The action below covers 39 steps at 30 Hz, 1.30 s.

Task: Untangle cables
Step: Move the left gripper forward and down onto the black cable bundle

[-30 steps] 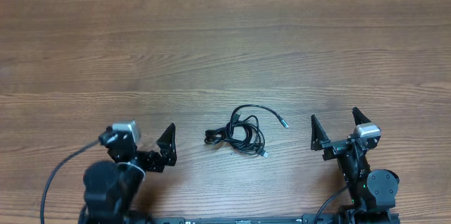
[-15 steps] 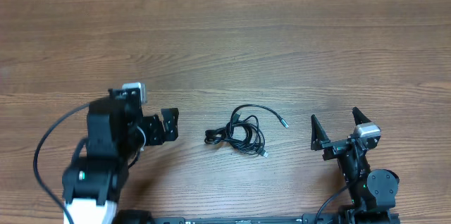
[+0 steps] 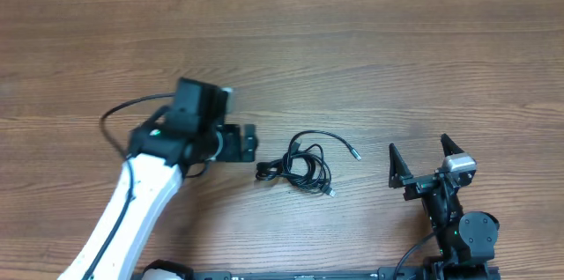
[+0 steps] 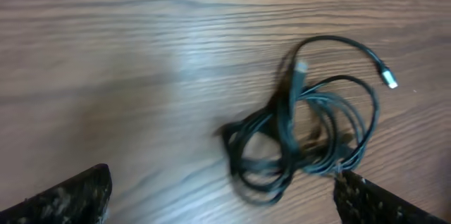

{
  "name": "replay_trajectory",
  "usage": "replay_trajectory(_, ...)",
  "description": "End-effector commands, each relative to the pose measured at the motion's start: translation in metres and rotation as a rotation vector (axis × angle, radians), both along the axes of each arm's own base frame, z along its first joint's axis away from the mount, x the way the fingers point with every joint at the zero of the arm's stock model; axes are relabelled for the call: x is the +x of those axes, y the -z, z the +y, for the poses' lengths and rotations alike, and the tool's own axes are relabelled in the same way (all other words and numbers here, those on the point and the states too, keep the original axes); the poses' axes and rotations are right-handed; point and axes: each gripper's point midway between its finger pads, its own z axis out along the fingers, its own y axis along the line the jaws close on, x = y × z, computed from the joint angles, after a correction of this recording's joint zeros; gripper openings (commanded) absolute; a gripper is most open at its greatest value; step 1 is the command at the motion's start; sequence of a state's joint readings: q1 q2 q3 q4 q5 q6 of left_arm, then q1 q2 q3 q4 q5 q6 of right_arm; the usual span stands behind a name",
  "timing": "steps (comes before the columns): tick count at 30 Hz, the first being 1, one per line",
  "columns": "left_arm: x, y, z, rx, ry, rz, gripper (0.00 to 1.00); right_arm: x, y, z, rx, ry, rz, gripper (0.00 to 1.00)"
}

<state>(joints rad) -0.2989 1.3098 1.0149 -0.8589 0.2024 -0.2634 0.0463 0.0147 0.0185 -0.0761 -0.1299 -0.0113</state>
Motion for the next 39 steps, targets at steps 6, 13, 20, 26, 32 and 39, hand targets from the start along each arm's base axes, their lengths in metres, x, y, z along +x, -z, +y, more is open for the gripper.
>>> replay_trajectory(6,0.012,0.017,-0.050,-0.206,-0.116,0.158,1.00,0.000,0.002,-0.002,0.003,0.008,-0.003,1.00)
replay_trajectory(13,0.001,0.055,-0.020,-0.047,-0.590,0.316,1.00,0.000,0.002,-0.002,0.003,0.008,-0.003,1.00)
replay_trajectory(20,-0.010,0.068,-0.040,-0.011,-0.700,0.333,1.00,0.000,0.002,-0.002,0.003,0.008,-0.003,1.00)
replay_trajectory(26,-0.024,0.084,-0.041,0.020,-0.837,0.413,0.99,0.000,0.002,-0.002,0.003,0.008,-0.003,1.00)
replay_trajectory(32,-0.034,0.099,-0.045,0.032,-0.877,0.499,0.99,0.000,0.002,-0.002,0.003,0.008,-0.003,1.00)
replay_trajectory(39,-0.039,0.108,-0.047,0.051,-0.876,0.544,1.00,0.000,0.002,-0.002,0.003,0.008,-0.003,1.00)
